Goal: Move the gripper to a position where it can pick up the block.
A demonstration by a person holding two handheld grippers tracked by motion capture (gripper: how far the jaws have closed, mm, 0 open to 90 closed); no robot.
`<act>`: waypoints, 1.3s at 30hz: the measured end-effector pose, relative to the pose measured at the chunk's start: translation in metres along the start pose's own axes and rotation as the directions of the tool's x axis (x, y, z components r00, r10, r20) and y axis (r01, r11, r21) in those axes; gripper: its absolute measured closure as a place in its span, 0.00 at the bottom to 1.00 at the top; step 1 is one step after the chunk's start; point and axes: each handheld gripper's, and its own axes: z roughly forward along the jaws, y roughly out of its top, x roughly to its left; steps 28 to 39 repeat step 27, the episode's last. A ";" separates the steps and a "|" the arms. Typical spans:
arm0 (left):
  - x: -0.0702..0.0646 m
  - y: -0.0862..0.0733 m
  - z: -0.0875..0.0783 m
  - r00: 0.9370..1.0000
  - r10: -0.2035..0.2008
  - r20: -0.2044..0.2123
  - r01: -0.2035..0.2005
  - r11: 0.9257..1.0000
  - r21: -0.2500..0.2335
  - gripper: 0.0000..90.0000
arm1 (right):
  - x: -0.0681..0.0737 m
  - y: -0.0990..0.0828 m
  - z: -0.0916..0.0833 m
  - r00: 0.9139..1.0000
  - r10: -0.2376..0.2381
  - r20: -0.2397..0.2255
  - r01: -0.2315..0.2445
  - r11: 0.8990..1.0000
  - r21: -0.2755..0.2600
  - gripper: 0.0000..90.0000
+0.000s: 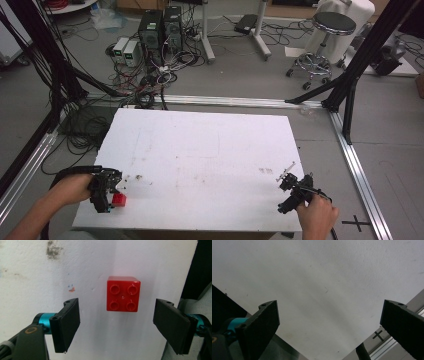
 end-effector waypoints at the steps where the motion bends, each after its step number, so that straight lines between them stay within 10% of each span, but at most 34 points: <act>1: 0.000 0.001 0.003 1.000 0.002 0.005 -0.002 1.000 0.001 0.24 | 0.000 0.000 0.000 1.000 -0.003 -0.001 0.003 1.000 -0.002 0.02; 39: -0.003 0.006 0.031 1.000 0.012 0.028 -0.013 1.000 0.022 0.24 | 0.000 0.000 0.001 1.000 -0.006 -0.002 0.006 1.000 0.006 0.02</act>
